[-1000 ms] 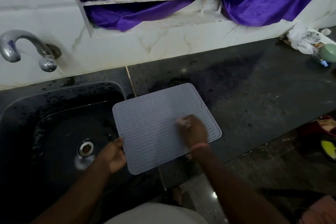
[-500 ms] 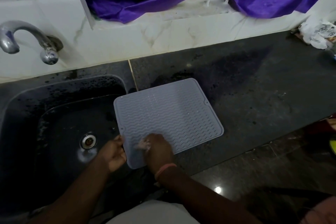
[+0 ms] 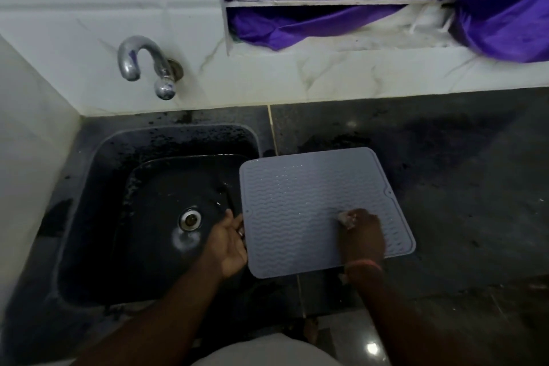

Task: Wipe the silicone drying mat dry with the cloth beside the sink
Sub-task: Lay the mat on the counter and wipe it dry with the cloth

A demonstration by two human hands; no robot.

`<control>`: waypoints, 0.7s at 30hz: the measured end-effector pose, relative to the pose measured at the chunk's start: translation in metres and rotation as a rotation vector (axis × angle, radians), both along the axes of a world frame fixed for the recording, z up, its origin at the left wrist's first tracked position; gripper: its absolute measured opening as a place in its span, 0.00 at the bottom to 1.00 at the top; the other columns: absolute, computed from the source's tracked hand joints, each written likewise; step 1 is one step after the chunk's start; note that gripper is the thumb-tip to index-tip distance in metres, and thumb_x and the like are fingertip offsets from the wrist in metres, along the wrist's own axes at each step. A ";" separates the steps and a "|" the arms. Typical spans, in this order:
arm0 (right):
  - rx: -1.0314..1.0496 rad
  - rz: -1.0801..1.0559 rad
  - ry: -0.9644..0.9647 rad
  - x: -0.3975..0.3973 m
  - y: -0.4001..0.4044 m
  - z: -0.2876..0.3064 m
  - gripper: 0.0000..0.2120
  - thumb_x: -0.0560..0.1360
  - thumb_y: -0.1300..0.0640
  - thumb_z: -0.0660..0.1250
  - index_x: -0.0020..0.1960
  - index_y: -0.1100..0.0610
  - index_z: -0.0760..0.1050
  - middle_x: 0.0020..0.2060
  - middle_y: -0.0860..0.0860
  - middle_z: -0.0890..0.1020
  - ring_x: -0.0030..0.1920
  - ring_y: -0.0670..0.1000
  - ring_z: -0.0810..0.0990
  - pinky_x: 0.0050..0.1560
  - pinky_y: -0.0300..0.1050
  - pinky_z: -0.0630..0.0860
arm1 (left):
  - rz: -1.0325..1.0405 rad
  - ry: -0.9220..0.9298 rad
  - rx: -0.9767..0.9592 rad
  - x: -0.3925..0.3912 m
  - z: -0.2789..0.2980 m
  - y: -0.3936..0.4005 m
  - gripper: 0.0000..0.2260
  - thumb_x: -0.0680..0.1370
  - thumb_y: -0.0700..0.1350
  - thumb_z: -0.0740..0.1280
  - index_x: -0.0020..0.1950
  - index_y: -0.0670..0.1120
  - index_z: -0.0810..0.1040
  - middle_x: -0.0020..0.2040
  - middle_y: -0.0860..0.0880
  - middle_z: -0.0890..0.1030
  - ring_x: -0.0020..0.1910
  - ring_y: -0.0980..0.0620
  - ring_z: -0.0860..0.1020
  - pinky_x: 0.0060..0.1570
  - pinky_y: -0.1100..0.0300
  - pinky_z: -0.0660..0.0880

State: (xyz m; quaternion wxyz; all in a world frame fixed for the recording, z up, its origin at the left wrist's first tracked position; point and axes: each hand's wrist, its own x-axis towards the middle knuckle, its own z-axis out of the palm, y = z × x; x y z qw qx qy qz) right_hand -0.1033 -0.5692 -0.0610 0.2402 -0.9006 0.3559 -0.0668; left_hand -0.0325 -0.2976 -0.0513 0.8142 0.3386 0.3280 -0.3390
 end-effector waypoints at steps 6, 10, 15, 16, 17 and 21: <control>0.327 0.698 0.058 0.008 0.144 0.028 0.08 0.73 0.53 0.66 0.50 0.53 0.80 0.48 0.50 0.81 0.49 0.50 0.81 0.51 0.44 0.76 | 0.003 0.018 -0.106 0.002 0.000 0.002 0.36 0.77 0.71 0.55 0.66 0.41 0.78 0.63 0.37 0.81 0.58 0.36 0.81 0.52 0.42 0.80; 0.603 0.580 -0.066 0.034 0.127 0.037 0.03 0.71 0.54 0.71 0.44 0.49 0.79 0.41 0.48 0.84 0.40 0.48 0.83 0.41 0.47 0.82 | 0.002 0.003 -0.166 0.003 0.002 0.006 0.39 0.76 0.72 0.55 0.69 0.41 0.76 0.66 0.36 0.79 0.64 0.36 0.77 0.62 0.42 0.74; 0.600 0.471 -0.090 0.069 0.082 0.037 0.09 0.71 0.59 0.77 0.50 0.54 0.81 0.44 0.46 0.85 0.43 0.38 0.83 0.43 0.32 0.78 | 0.019 -0.028 -0.146 0.015 0.002 0.007 0.40 0.74 0.74 0.58 0.68 0.42 0.79 0.65 0.39 0.80 0.63 0.38 0.79 0.61 0.42 0.75; 0.592 0.499 -0.083 0.076 0.080 0.035 0.10 0.70 0.57 0.78 0.50 0.52 0.82 0.44 0.45 0.86 0.45 0.39 0.83 0.47 0.33 0.78 | 0.037 -0.043 -0.146 0.019 0.003 0.006 0.39 0.74 0.74 0.58 0.68 0.42 0.78 0.64 0.39 0.81 0.63 0.38 0.79 0.61 0.42 0.75; 0.598 0.519 -0.078 0.086 0.081 0.033 0.11 0.69 0.54 0.78 0.50 0.51 0.82 0.44 0.44 0.86 0.46 0.40 0.83 0.50 0.35 0.78 | 0.057 -0.057 -0.146 0.024 0.003 0.005 0.39 0.75 0.73 0.58 0.68 0.43 0.78 0.64 0.39 0.81 0.63 0.38 0.79 0.62 0.42 0.75; 0.525 0.519 -0.054 0.138 0.088 0.037 0.12 0.70 0.45 0.77 0.49 0.50 0.82 0.43 0.41 0.84 0.44 0.36 0.81 0.48 0.27 0.76 | 0.083 -0.117 -0.155 0.050 0.007 -0.002 0.38 0.76 0.72 0.57 0.69 0.43 0.76 0.64 0.40 0.81 0.66 0.38 0.77 0.69 0.41 0.70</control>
